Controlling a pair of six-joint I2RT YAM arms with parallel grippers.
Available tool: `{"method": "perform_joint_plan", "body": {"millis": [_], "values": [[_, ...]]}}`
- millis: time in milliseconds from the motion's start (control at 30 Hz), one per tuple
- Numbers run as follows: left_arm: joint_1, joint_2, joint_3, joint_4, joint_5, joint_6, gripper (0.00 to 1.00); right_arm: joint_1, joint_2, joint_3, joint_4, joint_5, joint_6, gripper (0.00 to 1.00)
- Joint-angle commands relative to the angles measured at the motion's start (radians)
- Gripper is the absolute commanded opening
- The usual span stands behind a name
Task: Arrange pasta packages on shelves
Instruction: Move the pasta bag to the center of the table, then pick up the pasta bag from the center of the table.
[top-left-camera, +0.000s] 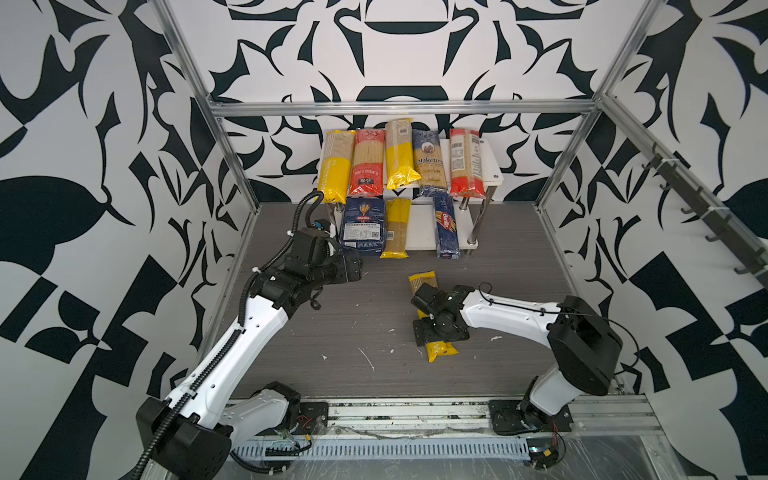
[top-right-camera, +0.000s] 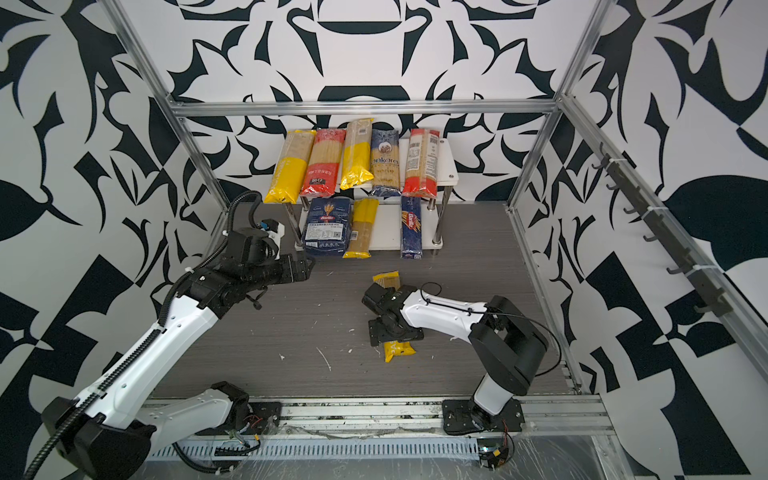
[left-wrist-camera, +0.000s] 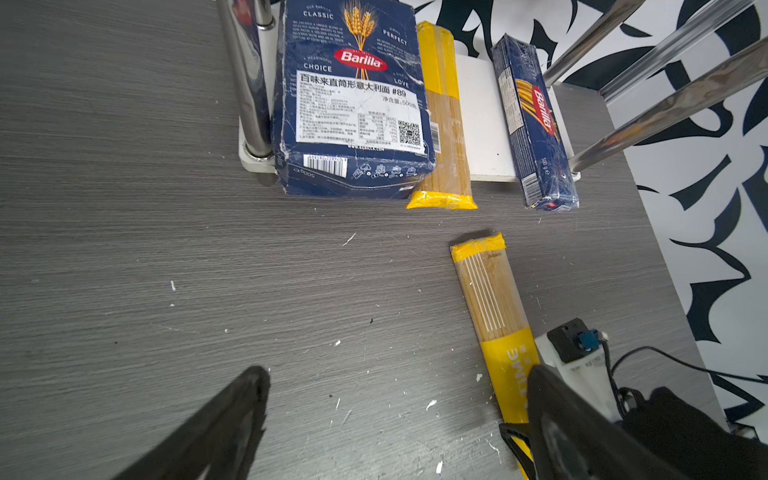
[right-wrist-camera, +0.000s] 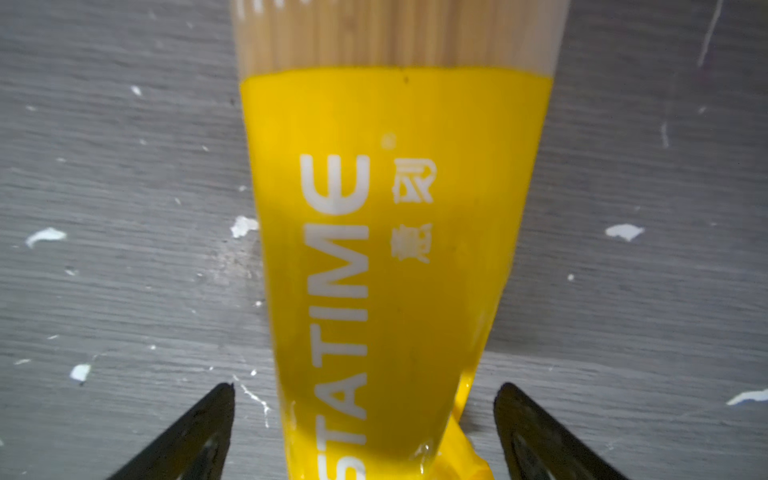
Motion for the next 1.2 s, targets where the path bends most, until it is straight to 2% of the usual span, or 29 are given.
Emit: {"method": "perform_joint_plan", "body": {"millis": [0,300,433,567,700,833,933,1067,1167], "values": [[0.004,0.011,0.028,-0.006,0.015,0.009,0.99,0.001,-0.017,-0.029,0.038,0.011,0.01,1.0],[0.003,0.022,0.054,-0.041,0.018,0.016,0.99,0.001,0.03,-0.151,0.206,-0.034,0.072,0.99],[0.004,0.026,0.076,-0.072,0.013,0.028,0.99,0.02,0.03,-0.287,0.353,-0.063,0.186,0.91],[0.003,0.037,0.093,-0.104,0.021,0.04,0.99,0.062,0.079,-0.324,0.364,-0.048,0.237,0.76],[0.003,0.051,0.105,-0.131,0.026,0.05,0.99,0.09,0.187,-0.276,0.315,-0.056,0.239,0.52],[0.003,0.056,0.104,-0.148,0.033,0.049,0.99,0.128,0.267,-0.244,0.333,-0.094,0.243,0.38],[0.004,0.052,0.104,-0.163,0.031,0.049,0.99,0.135,0.255,-0.29,0.456,-0.16,0.262,0.28],[0.003,0.04,0.105,-0.17,0.018,0.05,0.99,0.124,0.153,-0.398,0.684,-0.255,0.28,0.18],[0.003,0.04,0.114,-0.169,0.013,0.045,0.99,0.084,0.086,-0.474,0.84,-0.324,0.291,0.0]]}}
